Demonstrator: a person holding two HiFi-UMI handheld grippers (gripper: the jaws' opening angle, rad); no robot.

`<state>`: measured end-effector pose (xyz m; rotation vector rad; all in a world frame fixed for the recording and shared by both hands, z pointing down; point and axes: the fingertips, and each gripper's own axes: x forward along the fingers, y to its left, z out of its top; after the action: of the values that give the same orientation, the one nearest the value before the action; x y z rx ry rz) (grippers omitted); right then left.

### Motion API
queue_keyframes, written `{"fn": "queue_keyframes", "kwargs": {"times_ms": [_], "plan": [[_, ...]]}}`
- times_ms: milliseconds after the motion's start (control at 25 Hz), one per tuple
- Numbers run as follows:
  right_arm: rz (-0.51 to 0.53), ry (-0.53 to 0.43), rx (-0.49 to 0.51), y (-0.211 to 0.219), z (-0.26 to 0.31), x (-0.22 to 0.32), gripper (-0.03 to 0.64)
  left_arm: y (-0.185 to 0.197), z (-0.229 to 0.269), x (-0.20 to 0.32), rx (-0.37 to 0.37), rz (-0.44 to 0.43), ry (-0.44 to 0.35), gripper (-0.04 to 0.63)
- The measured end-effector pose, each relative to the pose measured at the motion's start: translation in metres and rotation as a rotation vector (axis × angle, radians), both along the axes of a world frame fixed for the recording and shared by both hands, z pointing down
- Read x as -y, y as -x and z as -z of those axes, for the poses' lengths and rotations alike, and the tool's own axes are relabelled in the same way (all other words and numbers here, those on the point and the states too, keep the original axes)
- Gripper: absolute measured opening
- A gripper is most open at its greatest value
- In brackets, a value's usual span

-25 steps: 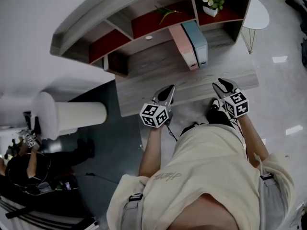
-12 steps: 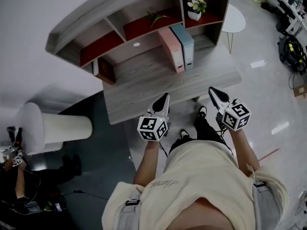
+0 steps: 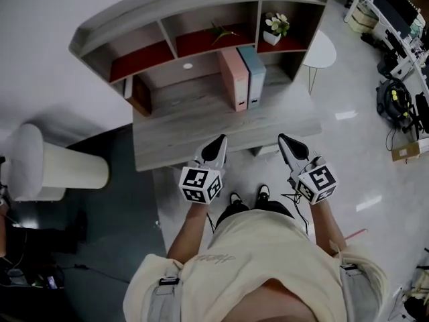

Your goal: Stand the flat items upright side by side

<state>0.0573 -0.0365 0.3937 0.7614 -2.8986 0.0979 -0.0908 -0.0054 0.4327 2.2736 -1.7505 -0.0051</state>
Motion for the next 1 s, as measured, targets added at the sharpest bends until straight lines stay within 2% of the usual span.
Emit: {"fn": "queue_keyframes", "kwargs": {"times_ms": [160,400,680,1000], "plan": [[0.014,-0.043,0.002,-0.004,0.012,0.004,0.0,0.0,0.018,0.001,0.036,0.028,-0.022,0.014],[0.026,-0.025,0.023,-0.014,0.008,0.013,0.0,-0.007,0.028,0.006,0.076,0.041,-0.018,0.014],[0.042,-0.06,0.023,-0.03,0.019,0.02,0.0,-0.018,0.026,0.005,0.069,0.078,-0.016,0.014],[0.051,-0.097,0.013,-0.041,0.03,0.034,0.0,-0.005,0.036,0.0,0.096,0.153,-0.042,0.014]]}}
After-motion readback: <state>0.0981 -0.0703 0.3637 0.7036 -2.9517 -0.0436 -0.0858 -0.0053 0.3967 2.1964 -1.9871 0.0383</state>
